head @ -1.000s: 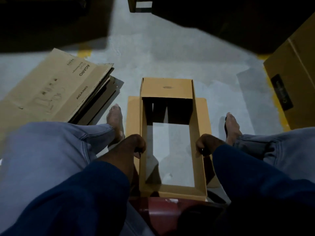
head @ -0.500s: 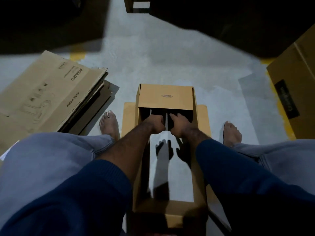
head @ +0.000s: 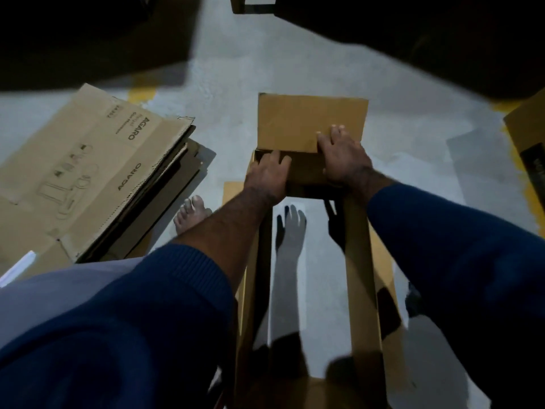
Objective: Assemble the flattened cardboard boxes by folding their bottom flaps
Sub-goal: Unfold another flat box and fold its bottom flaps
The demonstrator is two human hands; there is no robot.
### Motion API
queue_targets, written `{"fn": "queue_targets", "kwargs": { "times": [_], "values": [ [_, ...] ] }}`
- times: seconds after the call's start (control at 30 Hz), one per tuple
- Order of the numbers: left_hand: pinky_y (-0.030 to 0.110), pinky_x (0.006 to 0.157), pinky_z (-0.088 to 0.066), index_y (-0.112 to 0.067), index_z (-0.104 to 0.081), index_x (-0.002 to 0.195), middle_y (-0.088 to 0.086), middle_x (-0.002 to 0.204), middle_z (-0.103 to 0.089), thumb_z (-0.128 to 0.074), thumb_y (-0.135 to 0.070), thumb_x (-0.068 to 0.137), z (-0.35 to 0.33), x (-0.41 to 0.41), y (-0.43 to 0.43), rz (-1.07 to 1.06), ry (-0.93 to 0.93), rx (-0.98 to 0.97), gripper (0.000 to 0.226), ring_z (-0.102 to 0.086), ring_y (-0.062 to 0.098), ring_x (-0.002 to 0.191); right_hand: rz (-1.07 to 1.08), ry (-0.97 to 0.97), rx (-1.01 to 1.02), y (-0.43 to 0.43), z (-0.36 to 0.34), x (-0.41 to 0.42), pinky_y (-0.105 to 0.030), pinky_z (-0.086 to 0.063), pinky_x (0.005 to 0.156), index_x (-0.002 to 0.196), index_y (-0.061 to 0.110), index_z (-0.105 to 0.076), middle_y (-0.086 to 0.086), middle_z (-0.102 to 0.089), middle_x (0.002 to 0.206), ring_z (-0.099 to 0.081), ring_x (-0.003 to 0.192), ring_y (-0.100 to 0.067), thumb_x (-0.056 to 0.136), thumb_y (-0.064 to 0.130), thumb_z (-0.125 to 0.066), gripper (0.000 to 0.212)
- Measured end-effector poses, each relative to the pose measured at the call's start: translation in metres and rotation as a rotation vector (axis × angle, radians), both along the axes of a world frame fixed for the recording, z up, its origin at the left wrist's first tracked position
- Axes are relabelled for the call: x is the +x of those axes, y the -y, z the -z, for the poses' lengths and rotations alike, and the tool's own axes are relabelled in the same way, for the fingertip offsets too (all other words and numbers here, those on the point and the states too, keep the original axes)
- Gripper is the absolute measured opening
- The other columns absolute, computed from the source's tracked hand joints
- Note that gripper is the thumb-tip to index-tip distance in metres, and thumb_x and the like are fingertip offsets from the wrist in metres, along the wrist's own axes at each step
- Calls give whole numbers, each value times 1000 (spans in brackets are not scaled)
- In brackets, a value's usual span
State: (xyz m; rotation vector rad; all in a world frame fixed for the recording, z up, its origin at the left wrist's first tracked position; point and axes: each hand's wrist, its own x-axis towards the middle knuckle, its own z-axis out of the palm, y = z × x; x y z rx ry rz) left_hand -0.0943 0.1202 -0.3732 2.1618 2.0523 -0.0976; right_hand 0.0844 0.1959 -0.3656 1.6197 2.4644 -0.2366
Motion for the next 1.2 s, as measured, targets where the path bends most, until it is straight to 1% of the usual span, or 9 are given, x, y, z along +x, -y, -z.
{"fn": "queue_targets", "kwargs": {
  "times": [0.13,0.23,0.43,0.5,0.7,0.83,0.97,1.1,1.2],
  "values": [
    [47,100,-45,-9,-45,138,17,142,-44,-69,-13,87,3,-12,-36,25,-69,18,56,-49,37,126,-42,5,-112,-29,13,-6,-50,-54,93,133,14,-56,-19,-54,128,-56,118,-40,92,8,-61,42],
    [45,98,-47,-11,-48,137,16,143,-44,-65,-14,92,13,-19,-58,37,-84,29,48,-52,35,124,-32,-72,-70,-42,19,-3,-45,-52,91,124,20,-68,-16,-55,123,-57,116,-38,93,3,-61,35],
    [37,70,-43,-9,-64,107,12,106,-61,-61,-8,92,30,-29,-81,47,12,84,15,-60,31,97,-48,-142,-29,-46,29,17,-41,-51,77,97,13,-70,-14,-57,108,-58,101,-38,85,-4,-63,22],
    [36,68,-40,-8,-64,103,13,103,-62,-61,-7,91,33,-26,-82,51,15,78,12,-60,31,94,-32,-168,-16,-43,33,19,-41,-52,76,93,13,-69,-14,-59,104,-60,98,-39,84,-4,-63,20],
    [40,81,-52,-8,-66,105,13,107,-63,-60,-5,92,29,-26,-83,12,57,32,14,-61,31,98,18,-166,3,-49,37,10,-36,-49,78,97,18,-73,-11,-68,105,-64,98,-37,88,17,-72,9],
    [37,73,-48,-9,-68,104,11,103,-63,-60,-8,94,36,-31,-79,1,97,64,13,-60,29,94,13,-173,-24,-53,37,12,-36,-48,80,102,16,-73,-11,-66,107,-63,100,-34,91,21,-73,12],
    [43,89,-51,-11,-59,126,14,126,-57,-70,-14,89,43,-38,-52,-226,178,192,40,-55,33,111,51,-219,35,-38,44,30,-45,-50,90,118,16,-67,-15,-60,115,-55,110,-38,91,17,-70,27],
    [45,89,-49,-10,-47,131,15,132,-50,-68,-28,94,44,-41,-9,-609,268,47,47,-55,36,117,361,-300,83,-1,48,53,-52,-46,104,147,22,-43,-17,-43,146,-42,132,-41,92,14,-62,59],
    [38,77,-45,-11,-60,122,15,122,-63,-55,-46,100,43,-34,37,-714,225,-126,42,-63,36,112,673,-355,-46,48,39,57,-51,-49,97,143,17,-40,-16,-48,139,-53,123,-40,96,22,-59,50]
  ]
}}
